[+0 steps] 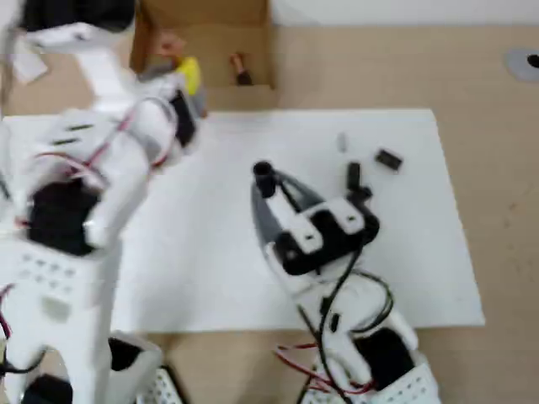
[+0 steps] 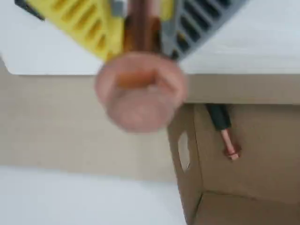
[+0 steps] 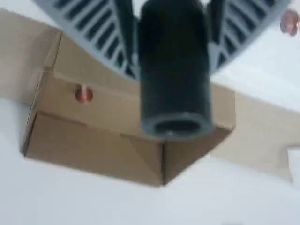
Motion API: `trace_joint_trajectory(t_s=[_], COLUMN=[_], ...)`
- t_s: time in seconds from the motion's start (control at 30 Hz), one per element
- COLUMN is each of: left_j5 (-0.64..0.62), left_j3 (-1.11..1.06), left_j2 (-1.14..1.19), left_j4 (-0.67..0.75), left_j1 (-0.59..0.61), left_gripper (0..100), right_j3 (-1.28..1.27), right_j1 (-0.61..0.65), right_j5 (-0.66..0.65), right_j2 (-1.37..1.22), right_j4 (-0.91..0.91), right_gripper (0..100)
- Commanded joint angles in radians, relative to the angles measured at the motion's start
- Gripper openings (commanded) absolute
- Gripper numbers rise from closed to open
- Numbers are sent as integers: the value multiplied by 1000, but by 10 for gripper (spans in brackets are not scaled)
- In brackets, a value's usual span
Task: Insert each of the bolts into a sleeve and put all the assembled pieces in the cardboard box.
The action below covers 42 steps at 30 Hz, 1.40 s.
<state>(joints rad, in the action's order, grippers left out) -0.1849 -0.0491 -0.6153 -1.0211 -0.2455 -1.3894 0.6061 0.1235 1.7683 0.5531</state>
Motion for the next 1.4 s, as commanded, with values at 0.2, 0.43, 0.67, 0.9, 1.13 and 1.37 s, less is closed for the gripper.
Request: trace_joint_trajectory(t_s=[0.2,0.43,0.67,0.9,1.13,1.37], left_j5=[11,250,351,130,43,41], left_j3=[-483,-643,-747,-829,-827,-815], left_j2=[-432,-685,-812,-877,-877,-842], left_j4=[210,233,344,358,358,376], left_j1=[3,-166,-193,-189,-183,-167], left_gripper=[5,5,5,5,5,5], right_j3=[-16,-87,-179,-180,-188,-188], right_j1=[12,28,134,134,133,133], right_j5=[9,9,8,8,8,8], right_j2=[16,24,25,24,25,25], right_j4=[23,23,5,-84,-115,-169], right_gripper=[9,9,9,9,9,9])
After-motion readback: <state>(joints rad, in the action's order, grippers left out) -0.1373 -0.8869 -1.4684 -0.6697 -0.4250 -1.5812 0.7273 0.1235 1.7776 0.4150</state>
